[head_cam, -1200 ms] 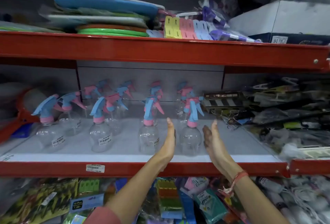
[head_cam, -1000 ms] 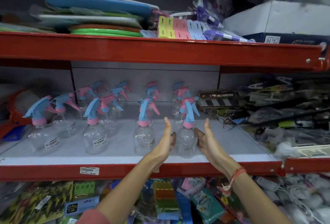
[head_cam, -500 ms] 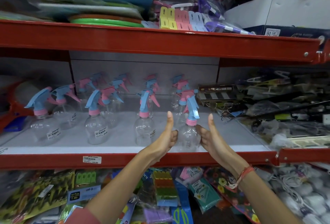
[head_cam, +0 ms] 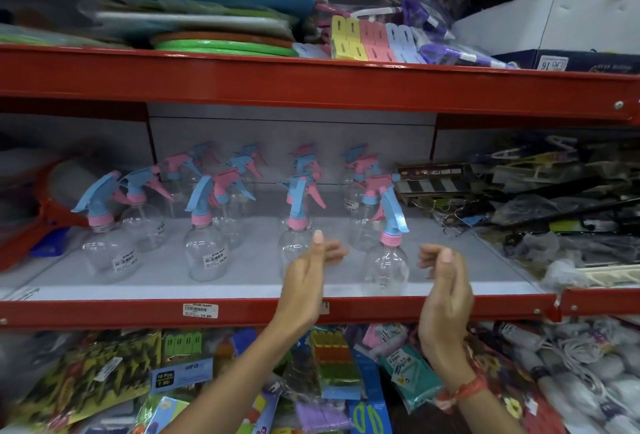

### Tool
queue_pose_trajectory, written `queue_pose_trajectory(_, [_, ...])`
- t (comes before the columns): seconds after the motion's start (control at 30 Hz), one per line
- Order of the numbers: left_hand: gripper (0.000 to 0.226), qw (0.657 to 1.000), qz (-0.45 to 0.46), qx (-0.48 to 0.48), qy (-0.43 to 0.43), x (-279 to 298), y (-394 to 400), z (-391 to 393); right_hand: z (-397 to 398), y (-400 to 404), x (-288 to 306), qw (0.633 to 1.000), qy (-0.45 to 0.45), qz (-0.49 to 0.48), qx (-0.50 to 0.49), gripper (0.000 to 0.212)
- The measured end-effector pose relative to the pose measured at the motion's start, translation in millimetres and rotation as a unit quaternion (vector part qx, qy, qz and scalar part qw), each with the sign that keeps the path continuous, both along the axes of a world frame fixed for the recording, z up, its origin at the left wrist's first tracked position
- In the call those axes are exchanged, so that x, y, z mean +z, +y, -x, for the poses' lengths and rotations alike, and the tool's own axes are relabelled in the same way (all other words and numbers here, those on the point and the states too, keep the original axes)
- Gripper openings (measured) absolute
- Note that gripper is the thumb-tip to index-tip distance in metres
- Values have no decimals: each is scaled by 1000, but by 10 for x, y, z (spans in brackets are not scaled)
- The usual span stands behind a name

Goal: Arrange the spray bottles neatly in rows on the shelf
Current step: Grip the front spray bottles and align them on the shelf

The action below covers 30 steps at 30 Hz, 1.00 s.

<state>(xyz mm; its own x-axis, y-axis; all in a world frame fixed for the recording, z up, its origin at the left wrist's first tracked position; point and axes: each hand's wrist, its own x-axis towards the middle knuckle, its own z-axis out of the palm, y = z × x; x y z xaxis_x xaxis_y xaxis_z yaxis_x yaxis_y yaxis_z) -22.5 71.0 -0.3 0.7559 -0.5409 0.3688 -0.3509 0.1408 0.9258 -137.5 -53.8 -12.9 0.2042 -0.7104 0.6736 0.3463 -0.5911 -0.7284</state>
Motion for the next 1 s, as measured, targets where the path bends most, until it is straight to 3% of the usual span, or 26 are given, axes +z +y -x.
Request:
queue_pose_trajectory(0.13, [57,979,137,151,-16,-15,270,-138,-235,244,84,994,50,30,91,29])
queue_pose_trajectory(0.27, [53,973,85,213,21,-9,334,-430,-588,382,133,970,149,-18,191,34])
queue_pose_trajectory(0.43, [96,979,-75,90,167,29,304,-697,-1035,360,115,896,317,-153,273,71])
queue_pose_trajectory(0.53, [125,979,-92,28,179,86,302,-695,-1124,362,131,870,348,-181,298,88])
queue_pose_trajectory(0.63, [137,981,-104,-1,161,96,351,-694,-1084,382,149,863,350,-170,323,109])
queue_pose_trajectory(1.0, [147,981,-133,-28,140,111,603,-517,-830,447,101,861,356,-149,331,101])
